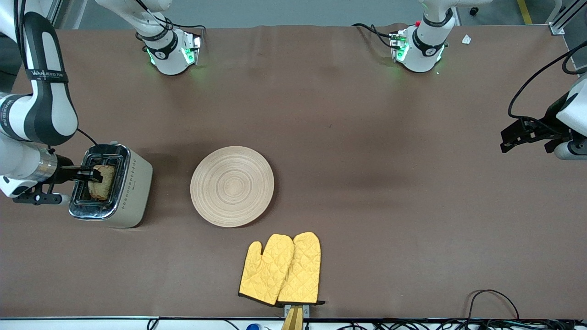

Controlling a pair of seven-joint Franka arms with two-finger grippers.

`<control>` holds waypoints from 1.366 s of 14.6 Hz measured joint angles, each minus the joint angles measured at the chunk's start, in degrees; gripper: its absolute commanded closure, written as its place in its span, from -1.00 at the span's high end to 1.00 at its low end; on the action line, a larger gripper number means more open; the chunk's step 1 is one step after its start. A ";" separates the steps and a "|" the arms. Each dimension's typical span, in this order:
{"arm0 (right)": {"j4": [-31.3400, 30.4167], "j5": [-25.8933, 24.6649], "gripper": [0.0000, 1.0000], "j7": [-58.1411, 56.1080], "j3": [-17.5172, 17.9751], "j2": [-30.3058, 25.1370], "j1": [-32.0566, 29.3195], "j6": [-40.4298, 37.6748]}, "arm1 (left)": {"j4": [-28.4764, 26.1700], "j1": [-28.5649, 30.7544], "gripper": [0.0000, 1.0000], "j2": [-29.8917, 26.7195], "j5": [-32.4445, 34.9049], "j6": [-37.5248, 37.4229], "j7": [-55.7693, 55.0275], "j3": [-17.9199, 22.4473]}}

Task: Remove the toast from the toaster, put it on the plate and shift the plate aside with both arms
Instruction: 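Grasp the bread slice and lift it out of the toaster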

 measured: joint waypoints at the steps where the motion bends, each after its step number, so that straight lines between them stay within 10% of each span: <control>1: 0.02 0.02 -0.94 0.72 0.12 -0.04 0.24 -0.14 | 0.00 0.00 1.00 0.00 0.00 0.00 0.00 0.00; 13: 11.74 3.85 -0.99 1.38 0.43 -2.23 1.19 -15.90 | -0.01 0.00 1.00 0.06 0.00 0.00 0.00 0.00; 20: 17.96 6.77 -0.99 14.35 0.80 -4.16 12.42 -22.82 | -0.01 0.03 1.00 0.06 0.00 0.00 0.03 0.01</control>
